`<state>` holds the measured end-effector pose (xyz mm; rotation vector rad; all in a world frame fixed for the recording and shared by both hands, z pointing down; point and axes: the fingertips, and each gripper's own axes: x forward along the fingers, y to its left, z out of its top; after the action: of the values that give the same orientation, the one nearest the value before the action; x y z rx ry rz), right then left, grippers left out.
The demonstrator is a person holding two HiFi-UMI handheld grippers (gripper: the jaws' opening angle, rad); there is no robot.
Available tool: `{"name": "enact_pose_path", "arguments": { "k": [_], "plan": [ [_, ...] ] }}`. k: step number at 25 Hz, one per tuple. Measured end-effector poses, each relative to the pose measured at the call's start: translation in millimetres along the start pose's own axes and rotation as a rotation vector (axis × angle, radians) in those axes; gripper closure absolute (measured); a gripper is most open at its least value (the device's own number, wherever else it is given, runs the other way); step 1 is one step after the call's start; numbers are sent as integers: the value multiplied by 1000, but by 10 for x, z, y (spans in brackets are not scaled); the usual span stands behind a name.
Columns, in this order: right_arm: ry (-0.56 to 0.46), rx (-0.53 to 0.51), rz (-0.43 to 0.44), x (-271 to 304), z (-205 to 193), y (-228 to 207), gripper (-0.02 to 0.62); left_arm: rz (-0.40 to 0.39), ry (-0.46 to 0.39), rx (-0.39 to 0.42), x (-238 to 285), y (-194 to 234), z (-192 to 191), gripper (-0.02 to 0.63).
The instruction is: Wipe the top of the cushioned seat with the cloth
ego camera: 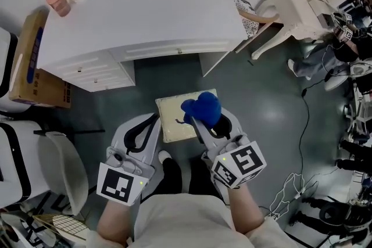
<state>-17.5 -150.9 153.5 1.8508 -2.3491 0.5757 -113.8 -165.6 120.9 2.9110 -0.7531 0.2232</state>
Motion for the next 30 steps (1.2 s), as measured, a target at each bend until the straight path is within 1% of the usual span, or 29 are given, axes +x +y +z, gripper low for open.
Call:
{"name": "enact_pose_path", "arguments": {
  "k": [5, 11, 16, 20, 30],
  "plan": [
    [51, 21, -11, 207, -280, -115, 457, -30, 59, -19, 104, 45, -321, 606],
    [123, 42, -6, 442, -706, -200, 456, -42, 110, -57, 210, 129, -716, 606],
    [187, 49, 4, 630, -1119, -279, 454, -36, 120, -88, 266, 181, -1026, 606],
    [217, 64, 13, 771, -1482, -350, 454, -37, 130, -100, 290, 193, -1331, 606],
    [330, 97, 29, 1201, -2490, -531, 454, -24, 148, -138, 396, 306, -2027, 606]
  ]
}}
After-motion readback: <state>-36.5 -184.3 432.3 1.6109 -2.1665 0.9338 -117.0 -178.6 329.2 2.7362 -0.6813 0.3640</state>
